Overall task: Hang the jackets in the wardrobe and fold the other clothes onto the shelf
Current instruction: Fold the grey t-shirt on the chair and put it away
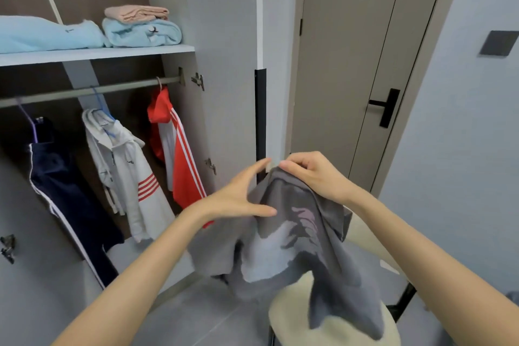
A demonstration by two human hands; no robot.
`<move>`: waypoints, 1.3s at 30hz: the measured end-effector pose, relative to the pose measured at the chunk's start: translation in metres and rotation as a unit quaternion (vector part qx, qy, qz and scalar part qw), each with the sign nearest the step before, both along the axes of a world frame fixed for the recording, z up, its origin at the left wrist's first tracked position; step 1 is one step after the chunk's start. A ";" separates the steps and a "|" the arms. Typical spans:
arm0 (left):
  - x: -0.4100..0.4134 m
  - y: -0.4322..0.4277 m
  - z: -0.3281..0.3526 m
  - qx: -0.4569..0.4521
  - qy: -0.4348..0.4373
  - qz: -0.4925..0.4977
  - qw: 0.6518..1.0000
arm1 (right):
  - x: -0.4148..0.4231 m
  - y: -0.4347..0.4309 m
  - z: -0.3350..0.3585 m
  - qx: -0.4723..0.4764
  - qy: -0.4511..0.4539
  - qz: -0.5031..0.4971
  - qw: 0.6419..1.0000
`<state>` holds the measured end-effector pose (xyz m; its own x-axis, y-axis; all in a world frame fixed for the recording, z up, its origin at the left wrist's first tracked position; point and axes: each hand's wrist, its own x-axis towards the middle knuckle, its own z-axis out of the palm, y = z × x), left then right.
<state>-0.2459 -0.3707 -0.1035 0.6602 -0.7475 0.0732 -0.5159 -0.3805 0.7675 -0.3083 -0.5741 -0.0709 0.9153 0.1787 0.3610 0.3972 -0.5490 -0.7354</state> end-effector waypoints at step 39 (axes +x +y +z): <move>0.008 -0.034 -0.010 -0.346 0.132 0.470 0.801 | -0.029 -0.075 -0.048 0.161 0.036 -0.166 0.972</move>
